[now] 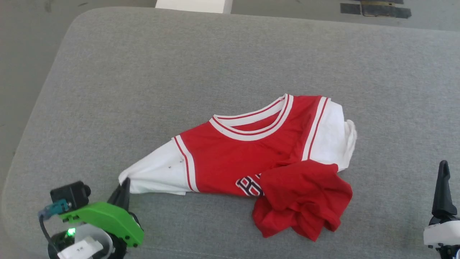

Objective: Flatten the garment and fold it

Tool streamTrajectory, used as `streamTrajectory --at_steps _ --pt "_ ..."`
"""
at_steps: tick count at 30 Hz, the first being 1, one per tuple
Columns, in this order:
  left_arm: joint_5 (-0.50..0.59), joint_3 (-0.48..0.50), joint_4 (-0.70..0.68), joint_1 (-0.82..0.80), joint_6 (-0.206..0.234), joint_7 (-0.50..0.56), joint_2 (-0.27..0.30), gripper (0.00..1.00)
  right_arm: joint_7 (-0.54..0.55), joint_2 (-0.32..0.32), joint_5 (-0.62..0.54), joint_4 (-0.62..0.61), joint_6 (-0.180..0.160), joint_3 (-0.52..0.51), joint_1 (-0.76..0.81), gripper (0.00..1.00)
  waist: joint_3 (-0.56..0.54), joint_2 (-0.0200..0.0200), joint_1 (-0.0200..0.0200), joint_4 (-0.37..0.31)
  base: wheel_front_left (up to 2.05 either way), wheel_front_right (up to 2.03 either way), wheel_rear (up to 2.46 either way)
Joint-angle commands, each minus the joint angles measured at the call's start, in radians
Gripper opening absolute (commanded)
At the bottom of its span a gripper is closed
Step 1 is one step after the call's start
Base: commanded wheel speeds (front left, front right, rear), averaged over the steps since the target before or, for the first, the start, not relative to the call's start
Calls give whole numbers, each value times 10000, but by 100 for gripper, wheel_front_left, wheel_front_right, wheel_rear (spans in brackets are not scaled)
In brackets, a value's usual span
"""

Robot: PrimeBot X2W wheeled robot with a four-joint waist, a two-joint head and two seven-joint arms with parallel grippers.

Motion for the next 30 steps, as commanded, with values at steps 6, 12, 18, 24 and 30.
streamTrajectory --at_steps 6,12,18,24,30 --pt "-230 -131 -603 306 105 -23 -310 0 664 3 -281 -167 -13 246 -246 100 -23 0 0 285 0 0 0" --pt "-162 -269 -742 189 123 -64 -361 0 2996 3 -861 -482 -13 831 -1345 100 93 0 0 242 0 0 0" --pt "-126 -468 -780 -122 33 -70 -409 0 5905 -228 -1438 -427 -13 1620 -2614 100 407 0 0 312 0 0 0" --pt "-95 -751 -621 -510 -102 -65 -516 0 7542 -973 -1514 26 -13 2358 -3352 100 750 0 0 608 0 0 0" --pt "-105 -949 -410 -773 -197 -117 -638 0 7990 -1139 -1622 638 -13 2319 -3674 100 1077 0 0 988 0 0 0"
